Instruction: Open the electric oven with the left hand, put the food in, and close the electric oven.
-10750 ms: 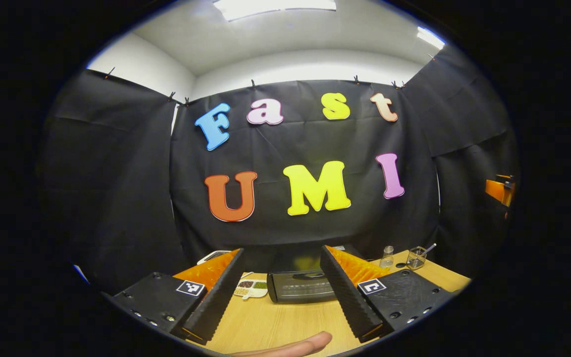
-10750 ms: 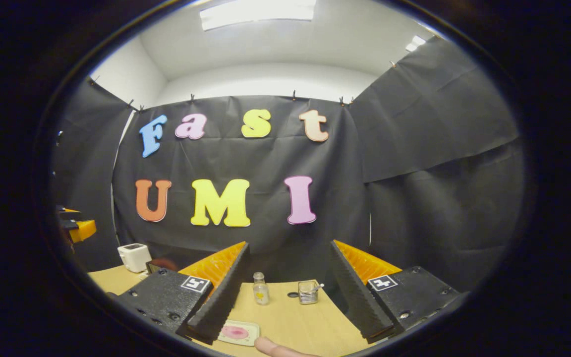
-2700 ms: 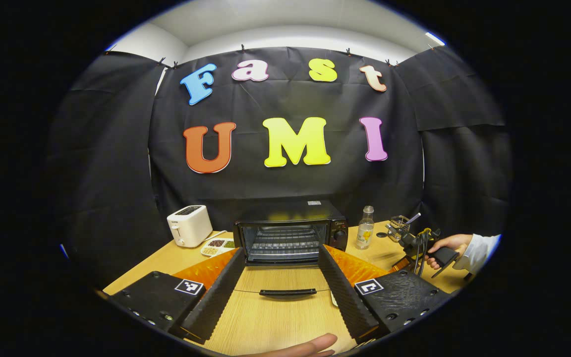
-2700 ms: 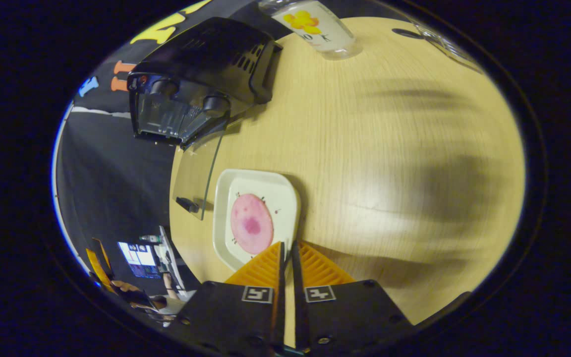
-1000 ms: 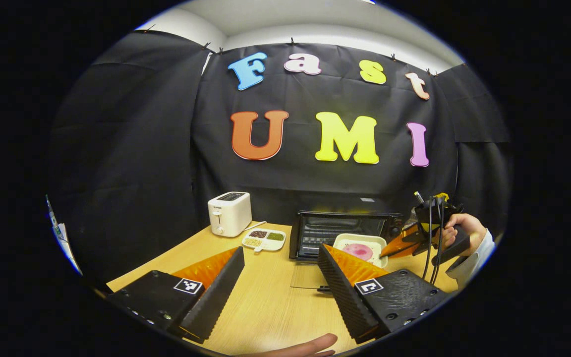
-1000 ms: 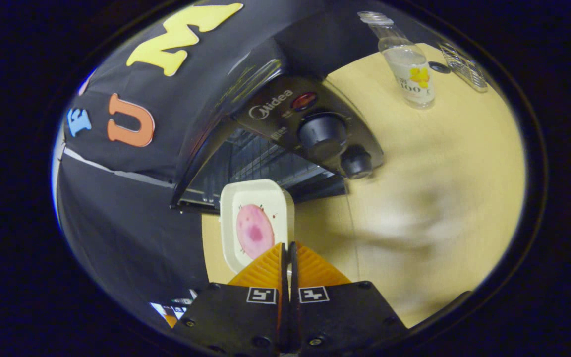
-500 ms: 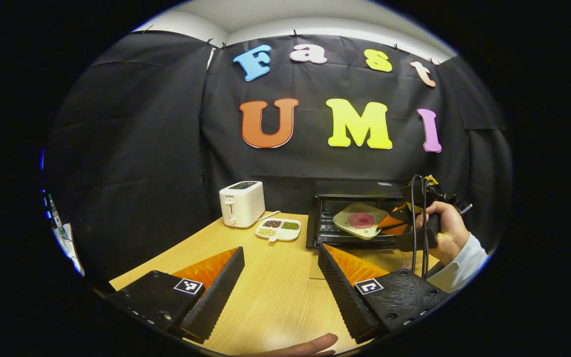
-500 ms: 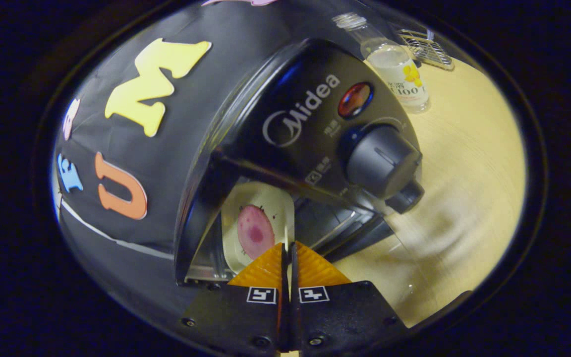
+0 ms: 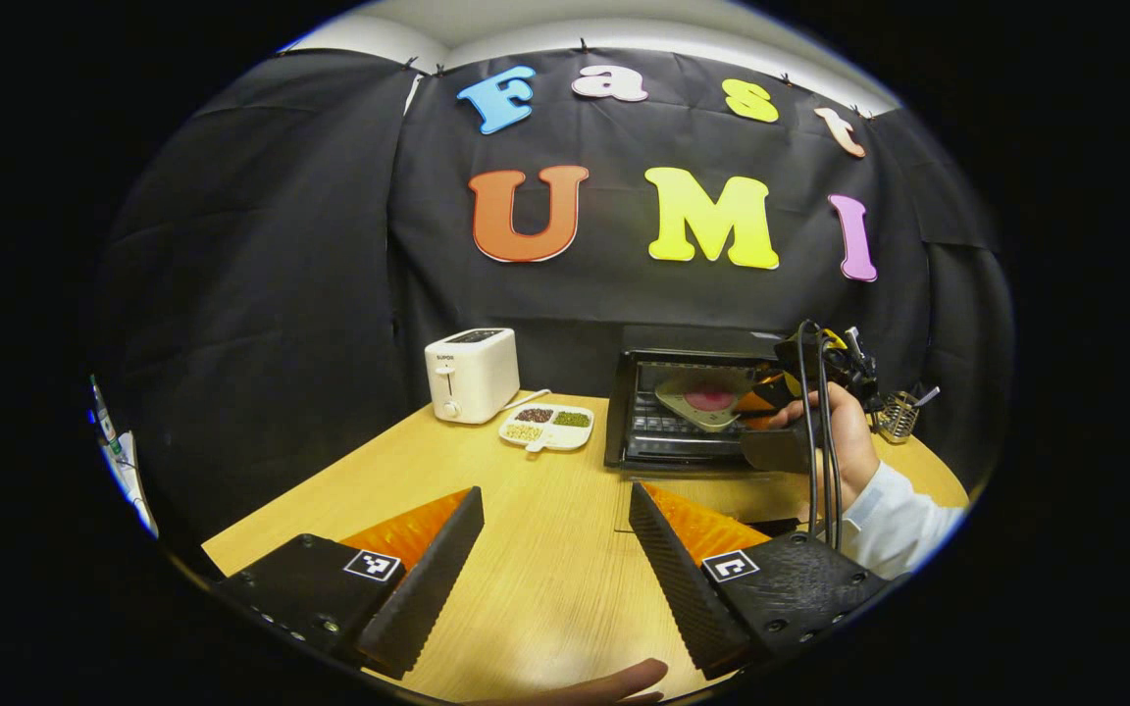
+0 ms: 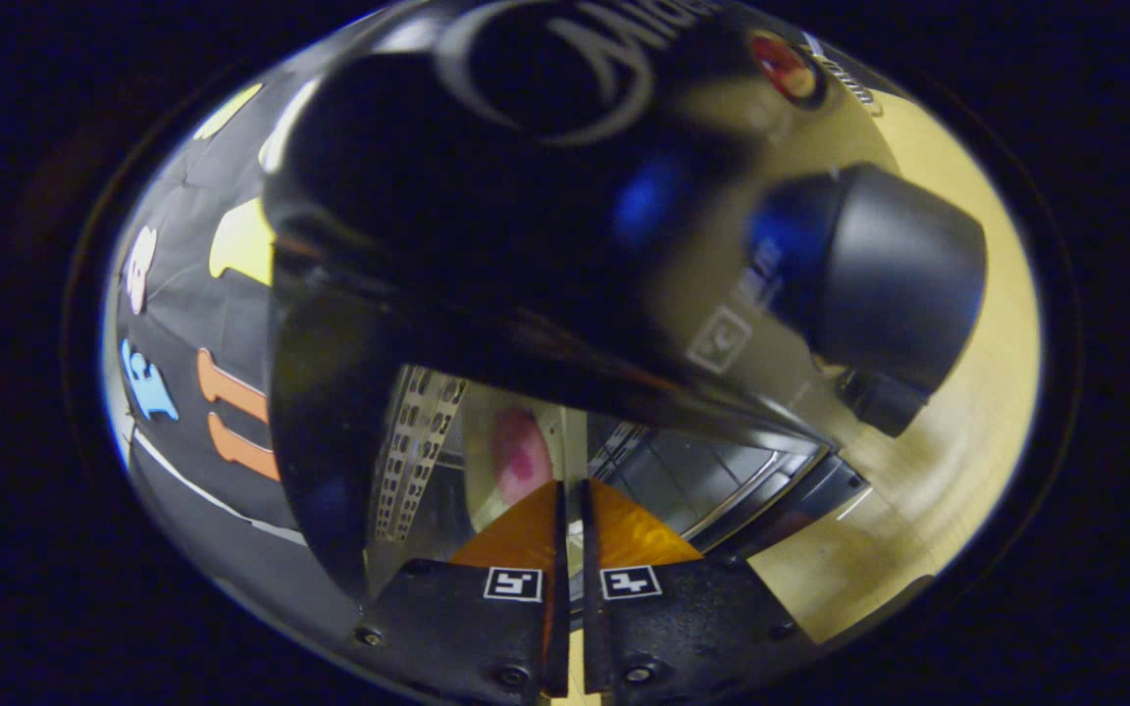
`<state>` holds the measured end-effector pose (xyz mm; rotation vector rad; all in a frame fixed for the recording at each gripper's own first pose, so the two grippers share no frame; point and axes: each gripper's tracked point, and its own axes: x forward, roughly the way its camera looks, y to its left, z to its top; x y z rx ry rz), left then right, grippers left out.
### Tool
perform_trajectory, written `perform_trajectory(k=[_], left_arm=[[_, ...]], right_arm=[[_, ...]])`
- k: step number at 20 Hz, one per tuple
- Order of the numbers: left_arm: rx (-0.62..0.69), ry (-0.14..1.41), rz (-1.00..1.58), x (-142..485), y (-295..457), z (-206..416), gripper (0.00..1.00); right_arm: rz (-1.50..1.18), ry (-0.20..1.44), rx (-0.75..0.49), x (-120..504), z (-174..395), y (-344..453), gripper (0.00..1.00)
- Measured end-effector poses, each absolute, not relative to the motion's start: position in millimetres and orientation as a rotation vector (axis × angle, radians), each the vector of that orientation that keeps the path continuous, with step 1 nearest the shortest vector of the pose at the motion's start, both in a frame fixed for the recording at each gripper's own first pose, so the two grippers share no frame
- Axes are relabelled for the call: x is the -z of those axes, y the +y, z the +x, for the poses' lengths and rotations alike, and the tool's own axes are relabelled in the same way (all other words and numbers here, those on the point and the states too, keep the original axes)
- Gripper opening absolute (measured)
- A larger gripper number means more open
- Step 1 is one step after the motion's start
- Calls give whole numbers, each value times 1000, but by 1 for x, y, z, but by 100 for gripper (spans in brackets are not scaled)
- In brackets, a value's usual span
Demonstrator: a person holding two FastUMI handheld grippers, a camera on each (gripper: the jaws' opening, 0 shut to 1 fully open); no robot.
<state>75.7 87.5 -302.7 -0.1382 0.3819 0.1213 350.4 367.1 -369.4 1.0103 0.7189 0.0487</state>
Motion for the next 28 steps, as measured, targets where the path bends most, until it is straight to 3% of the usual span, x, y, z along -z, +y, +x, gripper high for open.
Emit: perform_trajectory(k=[2,3,10,11,13,14,17,19,20,22,28], left_arm=[[-118,386,-131,303,85,74,96],[-116,385,-128,302,85,73,96],[-113,384,-116,299,75,70,96],[-115,390,-113,300,74,69,96],[-117,394,-111,300,72,67,96],[-115,394,-114,300,70,64,96],[-103,405,-123,305,62,64,96],[-86,421,-131,313,52,67,96],[-75,430,-134,317,46,69,96],[-52,457,-134,329,33,74,96],[54,563,-161,369,-24,89,96]], right_arm=[[1009,654,-57,363,351,360,17],[1009,614,-76,355,349,358,13],[1057,507,-98,326,302,344,58],[1070,508,-112,323,293,344,68],[1076,513,-155,317,276,344,69],[1070,510,-162,316,268,341,65],[1031,505,-208,308,238,339,72],[998,501,-240,302,214,336,85],[975,492,-260,298,203,334,83],[924,459,-309,283,180,329,90],[762,351,-364,234,133,291,93]])
